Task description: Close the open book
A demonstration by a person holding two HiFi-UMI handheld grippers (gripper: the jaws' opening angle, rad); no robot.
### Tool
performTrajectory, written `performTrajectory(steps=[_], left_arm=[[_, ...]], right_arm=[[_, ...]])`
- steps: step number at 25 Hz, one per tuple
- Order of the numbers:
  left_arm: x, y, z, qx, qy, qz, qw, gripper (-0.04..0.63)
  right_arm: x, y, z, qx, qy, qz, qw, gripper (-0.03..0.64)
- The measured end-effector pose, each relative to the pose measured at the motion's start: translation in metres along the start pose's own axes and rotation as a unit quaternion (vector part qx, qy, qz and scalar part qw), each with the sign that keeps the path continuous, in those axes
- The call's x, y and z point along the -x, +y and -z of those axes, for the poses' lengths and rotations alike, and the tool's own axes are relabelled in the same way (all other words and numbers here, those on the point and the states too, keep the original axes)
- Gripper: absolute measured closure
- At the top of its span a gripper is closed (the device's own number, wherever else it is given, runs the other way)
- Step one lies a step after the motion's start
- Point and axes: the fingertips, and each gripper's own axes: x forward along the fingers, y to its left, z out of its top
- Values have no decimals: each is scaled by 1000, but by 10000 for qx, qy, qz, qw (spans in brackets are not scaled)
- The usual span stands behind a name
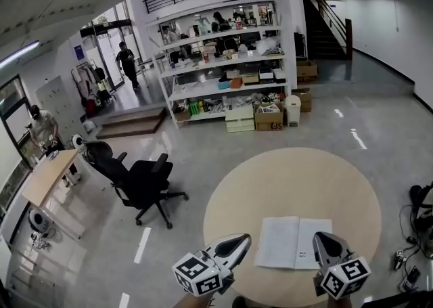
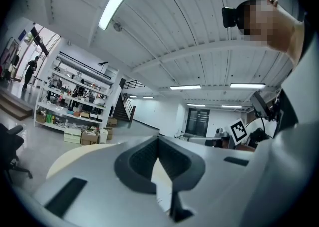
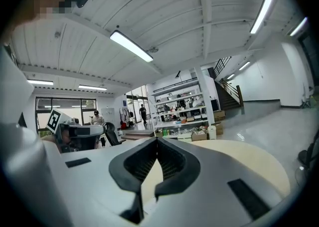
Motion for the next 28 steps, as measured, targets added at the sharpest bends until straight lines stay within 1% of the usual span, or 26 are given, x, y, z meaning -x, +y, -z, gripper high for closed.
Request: performTrajectory(steps=[2, 6, 9, 13, 16, 18, 21, 24, 28], left_arm=[[-5, 9, -4, -12, 27, 3, 10000, 611], [-8, 27, -13, -51, -55, 3, 10000, 611], [-7, 39, -4, 17, -31, 21, 10000, 611], [-6, 50, 16, 48, 82, 64, 9999, 611], [-7, 58, 29, 91, 148, 37, 9998, 611], [-7, 67, 40, 167, 278, -31, 9995, 611], [-10, 78, 60, 426, 583, -114, 9973, 611], [-13, 88, 90, 765, 880, -171, 9930, 611], [-17, 104, 140, 955, 1375, -340, 9853, 611]], right_arm=[[-10, -1, -4, -87, -15, 14, 10000, 618], [-23, -1, -15, 26, -89, 129, 9999, 618], [-32, 2, -11, 76, -44, 170, 9998, 618], [-39, 4, 6, 123, 53, 275, 9995, 618], [-48, -2, 33, -3, 377, 537, 9978, 618], [-60, -2, 51, -123, 596, 612, 9963, 618], [-78, 4, 79, -253, 1031, 537, 9929, 618], [-94, 6, 115, -305, 1483, 457, 9874, 617], [-117, 6, 172, -542, 2119, 448, 9748, 563]])
